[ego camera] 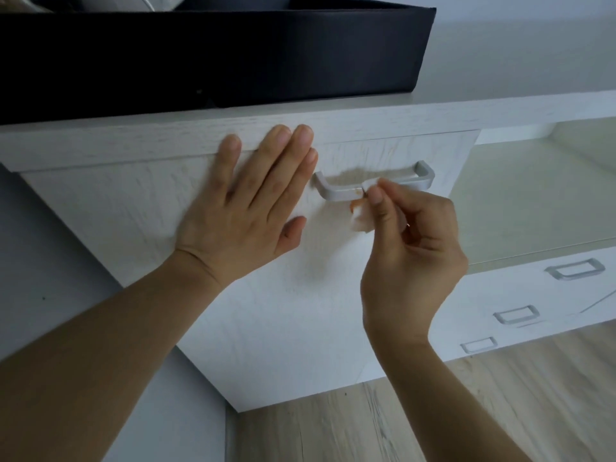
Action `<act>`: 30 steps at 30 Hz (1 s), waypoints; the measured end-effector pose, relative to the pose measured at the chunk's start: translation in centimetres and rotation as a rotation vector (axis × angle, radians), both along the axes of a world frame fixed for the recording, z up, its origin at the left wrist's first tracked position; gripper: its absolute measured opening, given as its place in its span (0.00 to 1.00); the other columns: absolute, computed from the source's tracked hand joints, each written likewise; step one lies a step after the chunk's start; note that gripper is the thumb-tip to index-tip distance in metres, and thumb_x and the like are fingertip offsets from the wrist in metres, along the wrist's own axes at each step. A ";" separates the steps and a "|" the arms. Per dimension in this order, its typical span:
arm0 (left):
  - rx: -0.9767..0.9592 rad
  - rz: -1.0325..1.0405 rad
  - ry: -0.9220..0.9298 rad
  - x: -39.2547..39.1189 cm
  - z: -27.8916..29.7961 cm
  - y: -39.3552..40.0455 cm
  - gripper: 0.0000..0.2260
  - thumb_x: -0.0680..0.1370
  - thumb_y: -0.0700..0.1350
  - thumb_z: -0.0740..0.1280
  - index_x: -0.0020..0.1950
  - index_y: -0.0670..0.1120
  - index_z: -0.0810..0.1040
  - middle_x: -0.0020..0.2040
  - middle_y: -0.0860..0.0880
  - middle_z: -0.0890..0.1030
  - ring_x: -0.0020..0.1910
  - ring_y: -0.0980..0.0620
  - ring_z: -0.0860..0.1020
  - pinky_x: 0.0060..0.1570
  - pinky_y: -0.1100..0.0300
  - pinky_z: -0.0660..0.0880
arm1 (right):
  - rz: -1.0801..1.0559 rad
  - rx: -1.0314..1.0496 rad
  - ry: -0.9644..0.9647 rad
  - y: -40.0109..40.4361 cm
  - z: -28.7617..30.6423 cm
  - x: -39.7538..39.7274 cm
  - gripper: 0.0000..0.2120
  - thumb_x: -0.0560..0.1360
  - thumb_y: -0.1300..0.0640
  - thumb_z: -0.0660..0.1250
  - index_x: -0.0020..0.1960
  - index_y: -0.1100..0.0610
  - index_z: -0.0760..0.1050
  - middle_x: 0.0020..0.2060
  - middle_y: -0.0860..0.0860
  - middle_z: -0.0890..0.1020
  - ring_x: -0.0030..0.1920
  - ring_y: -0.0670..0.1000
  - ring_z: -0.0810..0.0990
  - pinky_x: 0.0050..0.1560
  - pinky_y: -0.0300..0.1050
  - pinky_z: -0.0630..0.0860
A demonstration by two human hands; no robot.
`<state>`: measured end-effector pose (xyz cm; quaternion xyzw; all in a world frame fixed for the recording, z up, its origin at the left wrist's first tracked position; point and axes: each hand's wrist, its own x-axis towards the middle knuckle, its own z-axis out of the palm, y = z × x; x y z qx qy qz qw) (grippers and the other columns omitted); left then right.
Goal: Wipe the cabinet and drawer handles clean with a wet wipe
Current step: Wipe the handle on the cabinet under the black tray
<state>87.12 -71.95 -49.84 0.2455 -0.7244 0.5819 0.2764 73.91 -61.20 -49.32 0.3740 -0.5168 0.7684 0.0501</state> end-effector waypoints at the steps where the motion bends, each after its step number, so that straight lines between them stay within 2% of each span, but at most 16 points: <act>1: -0.008 -0.009 0.001 0.1 0.1 0.1 0.33 0.81 0.55 0.52 0.77 0.35 0.50 0.74 0.37 0.57 0.72 0.40 0.58 0.72 0.42 0.47 | -0.004 0.001 -0.029 0.1 0.1 -0.2 0.10 0.74 0.61 0.69 0.45 0.44 0.77 0.39 0.42 0.78 0.40 0.44 0.78 0.43 0.33 0.73; 3: -0.001 -0.043 0.005 0.7 0.4 0.2 0.31 0.80 0.53 0.55 0.77 0.36 0.53 0.74 0.41 0.59 0.72 0.43 0.59 0.73 0.44 0.48 | -0.011 -0.002 -0.077 0.0 0.2 -0.5 0.10 0.75 0.60 0.69 0.45 0.45 0.76 0.40 0.50 0.79 0.39 0.50 0.79 0.42 0.36 0.74; 4: 0.010 -0.057 -0.001 1.1 0.5 0.3 0.30 0.80 0.52 0.57 0.77 0.38 0.54 0.74 0.43 0.59 0.74 0.44 0.58 0.73 0.43 0.48 | -0.011 -0.001 -0.071 0.0 0.2 -0.5 0.09 0.75 0.60 0.69 0.45 0.46 0.77 0.40 0.51 0.79 0.39 0.51 0.79 0.41 0.36 0.74; 6: 0.002 -0.048 -0.030 2.0 0.6 0.0 0.30 0.80 0.52 0.57 0.77 0.39 0.55 0.75 0.44 0.58 0.77 0.45 0.51 0.72 0.41 0.46 | -0.015 0.015 0.016 0.0 0.0 -0.1 0.04 0.75 0.62 0.69 0.45 0.53 0.79 0.40 0.49 0.77 0.39 0.45 0.77 0.41 0.33 0.73; 8: -0.041 -0.011 -0.043 2.4 0.4 -0.3 0.31 0.80 0.54 0.57 0.77 0.39 0.54 0.77 0.41 0.54 0.77 0.44 0.46 0.72 0.40 0.45 | 0.001 0.028 0.110 0.0 -0.2 0.1 0.02 0.74 0.63 0.69 0.46 0.58 0.80 0.40 0.49 0.77 0.40 0.38 0.75 0.42 0.29 0.71; 10: -0.054 -0.002 -0.026 2.2 0.2 -0.5 0.32 0.79 0.55 0.56 0.77 0.38 0.54 0.78 0.40 0.49 0.77 0.44 0.45 0.72 0.40 0.44 | -0.007 0.030 0.088 -0.2 -0.2 0.3 0.03 0.74 0.63 0.70 0.47 0.57 0.80 0.39 0.46 0.76 0.39 0.36 0.74 0.42 0.27 0.71; 12: -0.042 -0.011 -0.016 2.1 0.0 -0.6 0.32 0.79 0.55 0.56 0.77 0.38 0.54 0.78 0.41 0.47 0.77 0.44 0.46 0.72 0.40 0.45 | -0.028 0.012 0.026 -0.4 -0.2 0.6 0.03 0.74 0.63 0.69 0.47 0.57 0.80 0.39 0.44 0.76 0.39 0.36 0.74 0.41 0.28 0.71; 17: -0.013 -0.001 -0.021 1.9 -0.2 -0.4 0.31 0.80 0.54 0.54 0.78 0.39 0.52 0.78 0.41 0.46 0.77 0.44 0.43 0.73 0.40 0.42 | -0.039 0.041 0.072 -0.3 -0.1 0.7 0.04 0.74 0.62 0.69 0.46 0.54 0.79 0.40 0.42 0.75 0.39 0.36 0.74 0.41 0.27 0.70; 20: -0.007 0.003 -0.018 1.9 -0.5 -0.4 0.31 0.81 0.55 0.53 0.78 0.38 0.50 0.77 0.40 0.43 0.77 0.44 0.43 0.73 0.39 0.40 | -0.017 0.061 0.142 -0.3 -0.1 1.5 0.03 0.74 0.64 0.70 0.46 0.58 0.80 0.40 0.45 0.76 0.40 0.36 0.74 0.41 0.26 0.70; 22: -0.005 0.003 -0.019 1.9 -0.6 -0.5 0.32 0.81 0.55 0.52 0.77 0.37 0.49 0.77 0.39 0.42 0.76 0.43 0.43 0.72 0.38 0.40 | 0.009 0.070 0.215 -0.2 -0.1 2.0 0.05 0.73 0.65 0.70 0.46 0.57 0.81 0.40 0.47 0.78 0.41 0.37 0.75 0.42 0.25 0.70; 23: 0.001 -0.006 -0.012 1.9 -0.6 -0.5 0.32 0.81 0.55 0.52 0.77 0.37 0.49 0.77 0.39 0.42 0.76 0.43 0.43 0.72 0.38 0.40 | 0.007 0.054 0.190 -0.1 -0.1 1.6 0.06 0.74 0.64 0.70 0.46 0.54 0.80 0.40 0.47 0.78 0.41 0.38 0.76 0.43 0.27 0.70; 26: 0.007 -0.012 -0.002 1.8 -0.7 -0.5 0.32 0.81 0.55 0.51 0.77 0.37 0.49 0.77 0.39 0.42 0.76 0.43 0.42 0.72 0.38 0.40 | -0.021 -0.009 0.043 0.1 0.0 0.2 0.08 0.76 0.60 0.68 0.44 0.46 0.76 0.39 0.44 0.79 0.41 0.51 0.81 0.43 0.38 0.75; 27: 0.011 -0.016 -0.001 1.8 -0.7 -0.5 0.32 0.81 0.55 0.51 0.77 0.37 0.49 0.77 0.39 0.42 0.76 0.44 0.43 0.72 0.38 0.40 | -0.025 -0.005 0.049 0.2 -0.1 0.1 0.07 0.75 0.60 0.68 0.44 0.48 0.77 0.39 0.41 0.78 0.42 0.50 0.81 0.44 0.38 0.75; 28: 0.013 -0.020 0.001 1.8 -0.7 -0.5 0.32 0.81 0.55 0.51 0.77 0.37 0.49 0.77 0.39 0.42 0.76 0.43 0.43 0.72 0.38 0.40 | -0.022 0.011 0.080 0.1 -0.2 0.2 0.05 0.75 0.62 0.69 0.44 0.53 0.78 0.39 0.41 0.77 0.43 0.44 0.80 0.44 0.34 0.74; 30: 0.009 -0.017 0.000 1.8 -0.8 -0.6 0.32 0.81 0.55 0.51 0.77 0.37 0.49 0.77 0.39 0.41 0.76 0.43 0.42 0.72 0.37 0.39 | -0.009 0.043 0.150 -0.1 -0.4 0.8 0.01 0.74 0.64 0.69 0.45 0.60 0.80 0.40 0.48 0.78 0.42 0.35 0.75 0.44 0.28 0.71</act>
